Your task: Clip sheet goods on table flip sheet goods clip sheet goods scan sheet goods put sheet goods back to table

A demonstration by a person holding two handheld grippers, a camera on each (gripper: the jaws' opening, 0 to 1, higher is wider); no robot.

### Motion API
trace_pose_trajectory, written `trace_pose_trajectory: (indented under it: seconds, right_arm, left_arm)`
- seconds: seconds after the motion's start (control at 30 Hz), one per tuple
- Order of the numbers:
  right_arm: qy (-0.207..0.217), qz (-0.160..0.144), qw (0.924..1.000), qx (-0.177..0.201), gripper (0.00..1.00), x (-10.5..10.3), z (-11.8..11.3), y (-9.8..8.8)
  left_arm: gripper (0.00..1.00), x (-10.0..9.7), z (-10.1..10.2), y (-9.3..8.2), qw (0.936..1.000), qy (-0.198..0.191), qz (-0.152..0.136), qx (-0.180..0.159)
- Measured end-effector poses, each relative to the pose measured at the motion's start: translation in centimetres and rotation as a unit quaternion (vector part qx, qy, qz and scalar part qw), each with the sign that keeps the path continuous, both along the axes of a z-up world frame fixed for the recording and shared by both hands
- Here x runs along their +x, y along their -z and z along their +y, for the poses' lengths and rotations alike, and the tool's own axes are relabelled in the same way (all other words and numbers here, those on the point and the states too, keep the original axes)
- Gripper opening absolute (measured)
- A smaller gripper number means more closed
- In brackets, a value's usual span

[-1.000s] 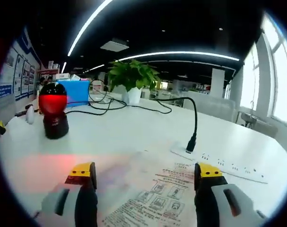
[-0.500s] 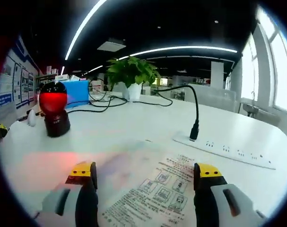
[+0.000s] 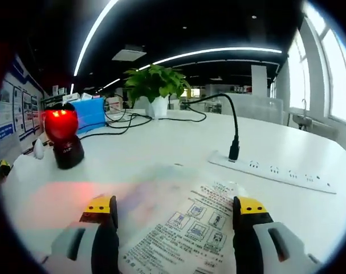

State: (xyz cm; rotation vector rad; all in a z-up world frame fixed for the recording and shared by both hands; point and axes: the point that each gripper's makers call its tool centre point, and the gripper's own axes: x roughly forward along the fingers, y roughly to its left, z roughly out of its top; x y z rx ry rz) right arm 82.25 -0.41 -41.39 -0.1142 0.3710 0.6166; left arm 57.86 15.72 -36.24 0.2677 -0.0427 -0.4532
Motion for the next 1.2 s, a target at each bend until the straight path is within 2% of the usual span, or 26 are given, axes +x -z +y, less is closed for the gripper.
trace_pose_trajectory:
  seconds: [0.23,0.3,0.33,0.37,0.4,0.47,0.5,0.57,0.7,0.8,0.9,1.0,1.1,1.2]
  right_arm:
    - [0.0,0.009,0.9999,-0.008,0.77,-0.4,0.1,0.1]
    - [0.002,0.002,0.9999,-0.016,0.76,-0.6,0.1,-0.2]
    - [0.006,-0.011,0.9994,-0.031,0.73,-0.5,-0.2,-0.7]
    - [0.004,-0.03,0.9988,-0.039,0.66,-0.4,-0.2,-1.7]
    - [0.007,-0.043,0.9984,-0.037,0.63,-0.5,-0.2,-2.7]
    - [0.003,-0.073,0.9973,-0.003,0.67,-1.2,0.1,-5.5]
    - [0.003,-0.073,0.9972,0.016,0.69,-1.5,0.0,-6.3]
    - [-0.004,-0.073,0.997,0.025,0.71,-2.7,-0.5,-7.5]
    - [-0.017,-0.081,0.9965,0.012,0.7,-5.1,-1.4,-8.7]
    - [-0.016,-0.094,0.9946,0.04,0.71,-6.0,-1.6,-10.3]
    - [-0.017,-0.111,0.9926,0.046,0.71,-7.4,-1.9,-11.9]
    - [0.0,-0.134,0.9892,0.06,0.72,-9.0,-3.2,-13.3]
    - [0.0,-0.143,0.9866,0.078,0.72,-11.7,-4.5,-13.6]
    - [0.011,-0.153,0.9813,0.117,0.73,-13.7,-6.2,-13.5]
  left_arm:
    - [0.41,0.0,-0.1,0.2,1.0,0.0,0.004,0.004]
    - [0.41,0.0,-0.1,0.3,1.0,-0.001,0.005,0.006]
    - [0.41,0.1,-0.1,0.3,1.0,-0.002,0.005,0.007]
    - [0.41,0.1,0.0,0.3,1.0,-0.003,0.007,0.006]
    - [0.41,0.3,0.2,0.3,1.0,-0.004,0.008,0.002]
    - [0.41,0.4,0.5,0.1,0.9999,-0.006,0.009,-0.014]
    - [0.41,0.5,0.7,0.0,0.9997,-0.008,0.01,-0.019]
    - [0.41,0.5,0.7,0.0,0.9995,-0.013,0.013,-0.027]
    - [0.4,0.8,1.1,0.1,0.9991,-0.022,0.018,-0.032]
    - [0.4,0.7,1.1,0.0,0.9988,-0.023,0.02,-0.039]
    - [0.4,0.8,1.0,0.3,0.9987,-0.024,0.025,-0.037]
    - [0.4,1.1,1.2,0.6,0.9983,-0.035,0.035,-0.029]
    - [0.39,1.3,0.9,1.1,0.9977,-0.042,0.05,-0.016]
    - [0.4,0.9,0.8,0.8,0.9987,-0.037,0.036,-0.006]
